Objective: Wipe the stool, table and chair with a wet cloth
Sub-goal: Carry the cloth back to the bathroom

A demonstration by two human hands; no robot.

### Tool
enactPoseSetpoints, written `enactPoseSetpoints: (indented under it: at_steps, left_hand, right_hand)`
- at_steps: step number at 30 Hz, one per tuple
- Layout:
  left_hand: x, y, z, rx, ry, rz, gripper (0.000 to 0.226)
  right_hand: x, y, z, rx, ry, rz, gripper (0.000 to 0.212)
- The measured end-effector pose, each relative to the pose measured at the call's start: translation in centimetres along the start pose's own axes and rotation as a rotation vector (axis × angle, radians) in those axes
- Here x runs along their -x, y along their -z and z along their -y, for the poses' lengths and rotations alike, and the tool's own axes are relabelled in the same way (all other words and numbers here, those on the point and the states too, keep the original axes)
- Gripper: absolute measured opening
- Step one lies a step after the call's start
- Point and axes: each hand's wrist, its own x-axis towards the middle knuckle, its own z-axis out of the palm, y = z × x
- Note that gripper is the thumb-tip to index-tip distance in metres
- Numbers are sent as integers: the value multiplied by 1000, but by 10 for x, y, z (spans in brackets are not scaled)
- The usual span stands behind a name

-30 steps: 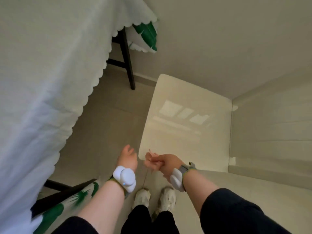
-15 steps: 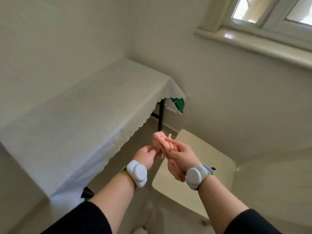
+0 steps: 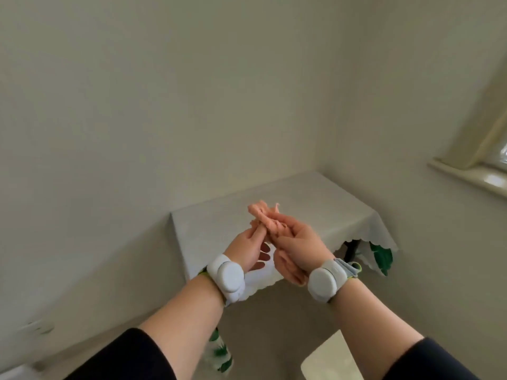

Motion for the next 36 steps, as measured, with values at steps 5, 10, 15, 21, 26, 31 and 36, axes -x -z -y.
enactPoseSetpoints:
  at_steps: [5, 10, 15, 21, 26, 31, 36]
  left_hand:
    - [43, 87, -15, 279, -32, -153, 54]
    - [97, 190, 0, 315, -60, -341, 45]
    - [157, 306, 37, 412, -53, -525, 36]
    - [231, 449, 91, 510, -99, -766, 48]
    - [305, 536, 136, 654, -16, -987, 42]
    - [376, 598, 171, 643, 16, -1069, 44]
    - [432, 655, 205, 648, 54, -1195, 39]
  right_hand:
    - [-20, -96, 48, 68, 156, 258, 74]
    - [-33, -210, 74, 203, 222, 541, 79]
    - [-43, -344, 90, 243, 282, 643, 72]
    - [-36, -518, 105, 46, 211, 779, 66]
    - [-21, -631, 111, -25, 103, 841, 58]
    - [11, -737, 116, 186, 153, 1089, 67]
    - [38, -851, 112, 263, 324, 1293, 47]
